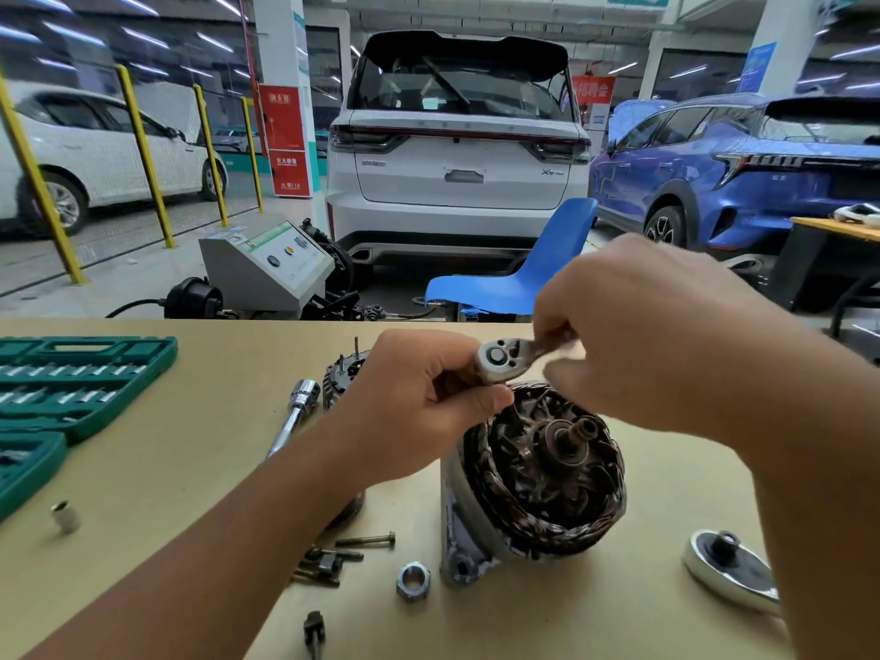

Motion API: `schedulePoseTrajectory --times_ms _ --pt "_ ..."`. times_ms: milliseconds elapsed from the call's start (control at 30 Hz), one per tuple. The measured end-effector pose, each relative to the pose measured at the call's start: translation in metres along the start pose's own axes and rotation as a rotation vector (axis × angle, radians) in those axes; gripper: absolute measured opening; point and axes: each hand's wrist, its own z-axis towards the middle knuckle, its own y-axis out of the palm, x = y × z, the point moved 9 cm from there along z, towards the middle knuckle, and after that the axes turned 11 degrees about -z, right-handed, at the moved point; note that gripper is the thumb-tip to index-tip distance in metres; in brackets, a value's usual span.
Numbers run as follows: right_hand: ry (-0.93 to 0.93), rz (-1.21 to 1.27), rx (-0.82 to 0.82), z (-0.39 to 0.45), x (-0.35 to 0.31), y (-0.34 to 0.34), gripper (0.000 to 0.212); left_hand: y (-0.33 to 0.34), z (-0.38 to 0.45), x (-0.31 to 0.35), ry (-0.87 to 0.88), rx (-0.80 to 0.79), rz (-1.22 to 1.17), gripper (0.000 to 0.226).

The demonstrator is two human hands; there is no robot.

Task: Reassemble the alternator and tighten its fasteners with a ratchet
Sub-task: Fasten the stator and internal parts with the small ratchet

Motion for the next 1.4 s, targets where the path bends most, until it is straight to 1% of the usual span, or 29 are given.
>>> schedulePoseTrajectory --times_ms 100,133,167,200,233,267,333,367,400,433,467,533,600,667,700,733,800,833,900,967,1000,1067,1133,1167,1200,1267,1333,1367,1400 --pt "-0.056 0.002 -0.233 -0.008 -0.012 0.018 0.026 0.002 -0.001 0.003 0.02 0.027 0.0 0.002" --pt "-0.046 0.031 -0.213 -0.008 -0.01 0.017 0.024 0.003 -0.001 0.004 0.018 0.027 -0.006 0.008" --pt "-0.012 0.029 -0.166 -0.006 -0.006 0.012 0.013 0.003 -0.001 0.001 0.007 0.009 -0.022 0.007" --pt "0.007 0.038 -0.067 -0.004 0.0 0.006 0.004 0.003 0.0 -0.002 -0.006 -0.017 -0.035 0.004" --pt "0.034 0.004 -0.014 -0.003 0.002 0.0 0.013 0.002 -0.001 -0.003 -0.007 -0.028 -0.029 0.008" --pt "0.033 0.019 0.015 -0.002 0.003 -0.002 0.015 0.002 -0.001 -0.004 0.0 -0.029 -0.019 0.011" --pt "0.004 0.02 -0.077 -0.004 -0.001 0.006 0.005 0.001 -0.002 -0.004 0.0 -0.009 -0.03 0.013" --pt "-0.024 0.02 -0.156 -0.007 -0.007 0.012 0.012 0.002 -0.002 -0.003 0.001 0.0 -0.045 0.011" --pt "-0.049 0.041 -0.192 -0.009 -0.01 0.015 0.017 0.003 -0.002 -0.004 -0.003 0.001 -0.061 0.011" --pt "-0.029 0.025 -0.21 -0.01 -0.009 0.016 0.014 0.004 -0.002 -0.004 -0.01 -0.003 -0.069 0.013" --pt "-0.018 0.034 -0.152 -0.009 -0.007 0.011 0.004 0.004 -0.001 -0.005 -0.024 -0.012 -0.074 0.017" --pt "0.048 0.065 -0.024 -0.007 0.002 -0.002 0.011 0.001 0.0 -0.01 -0.042 -0.036 -0.087 0.02" --pt "0.028 0.038 -0.09 -0.003 -0.002 0.0 0.006 0.0 0.001 -0.011 -0.04 -0.038 -0.096 0.02" --pt "-0.077 0.006 -0.285 -0.005 -0.017 0.018 0.012 0.002 0.001 -0.006 -0.019 -0.023 -0.105 0.022" --pt "-0.091 -0.02 -0.318 -0.006 -0.02 0.021 0.011 0.003 0.001 -0.004 -0.003 -0.022 -0.106 0.02" --pt "-0.059 -0.004 -0.275 -0.005 -0.017 0.016 0.007 0.004 0.001 -0.003 0.0 -0.024 -0.111 0.017" --pt "0.042 0.037 -0.08 -0.005 -0.003 0.001 0.017 0.003 0.001 -0.007 -0.024 -0.029 -0.126 0.015" --pt "0.066 0.019 -0.023 -0.006 0.001 -0.003 0.021 0.002 0.001 -0.009 -0.028 -0.034 -0.113 0.016" --pt "0.027 -0.024 -0.061 -0.005 -0.005 -0.001 0.013 0.002 0.0 -0.007 -0.01 -0.031 -0.063 0.016" --pt "-0.054 -0.036 -0.194 -0.009 -0.016 0.011 0.016 0.002 -0.001 -0.005 -0.008 -0.004 -0.075 0.009" --pt "-0.063 -0.02 -0.226 -0.011 -0.018 0.012 0.018 0.002 -0.001 -0.005 -0.016 0.01 -0.085 0.008" --pt "-0.034 0.007 -0.164 -0.01 -0.012 0.009 0.008 0.002 0.0 -0.008 -0.036 0.007 -0.073 0.014" --pt "0.022 0.018 -0.082 -0.008 -0.002 0.003 0.022 0.002 0.0 -0.009 -0.017 -0.025 -0.038 0.021" --pt "0.022 0.029 -0.071 -0.007 -0.001 0.0 0.025 0.002 0.001 -0.008 -0.007 -0.033 -0.027 0.021" --pt "0.009 0.059 -0.07 -0.006 -0.002 0.0 0.02 0.002 0.0 -0.007 -0.005 -0.027 -0.029 0.021" --pt "-0.07 0.038 -0.16 -0.006 -0.009 0.008 0.002 0.002 0.0 -0.005 -0.002 0.011 -0.08 0.022" --pt "-0.094 0.026 -0.239 -0.009 -0.013 0.015 0.018 0.005 0.0 0.002 0.041 0.028 -0.069 0.021" --pt "-0.06 0.035 -0.227 -0.008 -0.01 0.014 0.014 0.007 0.0 0.003 0.054 0.019 -0.049 0.021" --pt "-0.043 0.064 -0.148 -0.007 -0.006 0.008 0.006 0.007 0.0 0.003 0.063 0.006 -0.027 0.022"
